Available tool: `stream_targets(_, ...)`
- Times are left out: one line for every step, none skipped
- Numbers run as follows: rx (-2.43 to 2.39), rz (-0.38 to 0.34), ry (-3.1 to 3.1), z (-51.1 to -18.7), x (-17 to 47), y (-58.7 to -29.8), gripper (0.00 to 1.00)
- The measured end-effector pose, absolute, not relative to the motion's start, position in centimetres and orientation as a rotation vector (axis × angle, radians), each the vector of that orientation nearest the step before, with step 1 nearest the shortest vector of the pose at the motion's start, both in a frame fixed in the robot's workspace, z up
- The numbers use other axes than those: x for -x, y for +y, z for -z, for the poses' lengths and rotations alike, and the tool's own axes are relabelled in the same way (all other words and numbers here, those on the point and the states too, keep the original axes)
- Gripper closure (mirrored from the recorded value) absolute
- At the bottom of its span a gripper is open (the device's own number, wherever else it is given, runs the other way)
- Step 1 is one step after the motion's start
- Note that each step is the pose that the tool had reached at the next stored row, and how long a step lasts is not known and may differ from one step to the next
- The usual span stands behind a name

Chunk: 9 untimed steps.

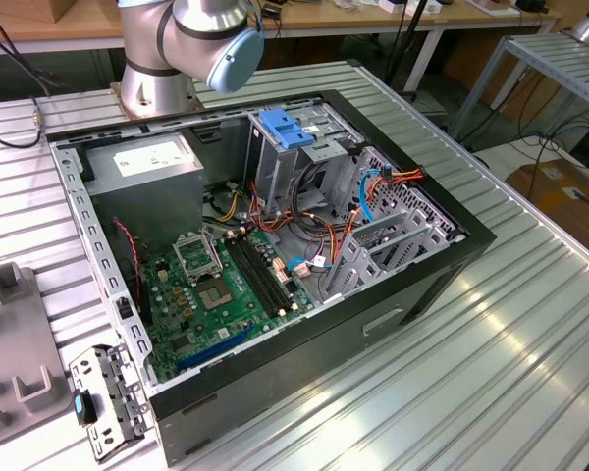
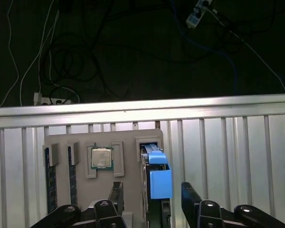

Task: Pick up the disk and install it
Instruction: 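Pick up the disk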

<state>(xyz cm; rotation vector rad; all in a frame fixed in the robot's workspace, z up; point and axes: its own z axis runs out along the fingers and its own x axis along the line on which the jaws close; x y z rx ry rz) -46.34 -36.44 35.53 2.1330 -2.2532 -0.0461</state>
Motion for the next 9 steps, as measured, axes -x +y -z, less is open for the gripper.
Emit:
stream_targets(-2.133, 0.046, -2.253, -35.53, 46.34, -36.44, 0.4)
stream_targets(-2.133, 0.046, -2.253, -35.52, 46.34, -36.44, 0.4)
stream_targets(-2.133, 0.046, -2.253, -35.52, 46.34, -36.44, 0.4)
stream_targets(-2.133, 0.046, -2.253, -35.52, 46.34, -36.44, 0.4)
stream_targets(-2.133, 0.045, -2.254, -35.51, 46.34, -36.44, 0.4)
stream_targets(-2.133, 0.045, -2.254, -35.51, 46.34, -36.44, 0.4)
stream_targets(-2.133, 0.045, -2.254, -35.51, 46.34, -36.44, 0.4)
stream_targets(-2.133, 0.045, -2.254, -35.51, 46.34, -36.44, 0.4)
stream_targets(-2.133, 0.045, -2.254, -35.51, 46.34, -36.44, 0.4)
